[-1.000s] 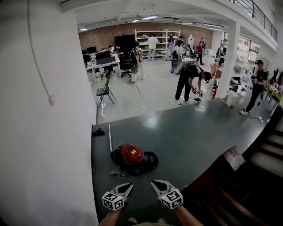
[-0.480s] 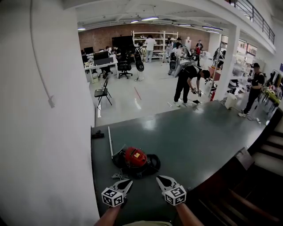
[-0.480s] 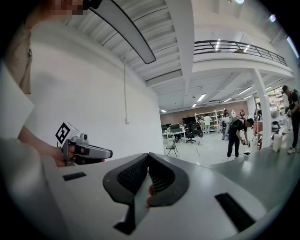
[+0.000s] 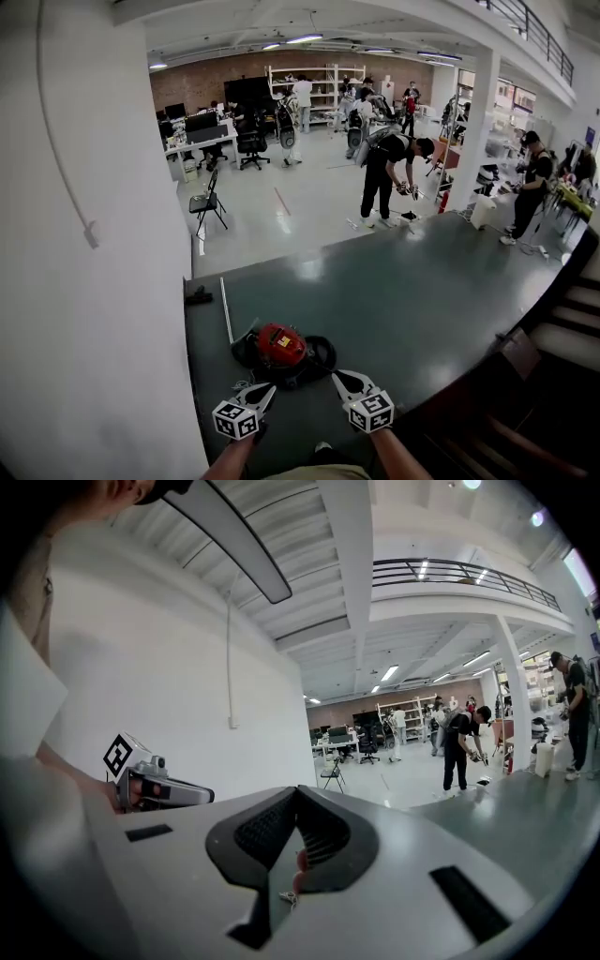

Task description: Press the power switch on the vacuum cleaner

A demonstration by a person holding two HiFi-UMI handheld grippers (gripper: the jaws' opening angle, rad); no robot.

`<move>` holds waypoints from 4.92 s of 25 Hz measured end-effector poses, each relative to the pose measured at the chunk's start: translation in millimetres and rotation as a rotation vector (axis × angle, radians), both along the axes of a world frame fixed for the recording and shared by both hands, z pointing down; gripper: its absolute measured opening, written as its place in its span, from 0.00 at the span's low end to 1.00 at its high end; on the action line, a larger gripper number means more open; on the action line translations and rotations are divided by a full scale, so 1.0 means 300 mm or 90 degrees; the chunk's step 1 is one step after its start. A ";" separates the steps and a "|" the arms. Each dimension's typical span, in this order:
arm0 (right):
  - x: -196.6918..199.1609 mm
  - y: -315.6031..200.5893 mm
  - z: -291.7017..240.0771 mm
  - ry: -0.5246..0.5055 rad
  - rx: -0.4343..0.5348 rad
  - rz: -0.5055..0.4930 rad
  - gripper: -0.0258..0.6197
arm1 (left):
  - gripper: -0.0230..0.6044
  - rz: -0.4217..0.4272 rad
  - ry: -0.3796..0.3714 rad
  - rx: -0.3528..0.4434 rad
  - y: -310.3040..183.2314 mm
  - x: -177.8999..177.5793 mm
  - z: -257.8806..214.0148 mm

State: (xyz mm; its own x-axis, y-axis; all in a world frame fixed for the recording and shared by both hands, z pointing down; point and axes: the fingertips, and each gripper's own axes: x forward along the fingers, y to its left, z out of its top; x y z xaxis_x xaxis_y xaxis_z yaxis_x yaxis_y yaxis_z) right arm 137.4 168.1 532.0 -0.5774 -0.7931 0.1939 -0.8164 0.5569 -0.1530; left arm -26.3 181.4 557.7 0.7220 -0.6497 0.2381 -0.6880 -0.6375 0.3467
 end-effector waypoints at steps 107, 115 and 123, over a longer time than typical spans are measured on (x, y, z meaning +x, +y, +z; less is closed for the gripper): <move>-0.470 -1.717 2.563 0.427 -0.531 -0.137 0.05 | 0.04 0.106 -0.226 -0.360 -1.800 -0.184 1.680; -0.452 -1.757 2.609 0.416 -0.576 -0.080 0.06 | 0.04 0.113 -0.202 -0.385 -1.763 -0.171 1.680; -0.437 -1.790 2.618 0.386 -0.615 -0.026 0.06 | 0.04 0.137 -0.211 -0.374 -1.736 -0.178 1.644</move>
State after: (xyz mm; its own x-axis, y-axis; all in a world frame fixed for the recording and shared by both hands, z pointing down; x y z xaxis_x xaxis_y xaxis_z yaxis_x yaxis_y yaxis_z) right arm 6.2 -368.9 1317.5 -0.2026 -0.1428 0.9688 -0.8858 0.4485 -0.1192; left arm -79.7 -339.4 1050.9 0.6489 -0.1971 0.7349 -0.6964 -0.5429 0.4693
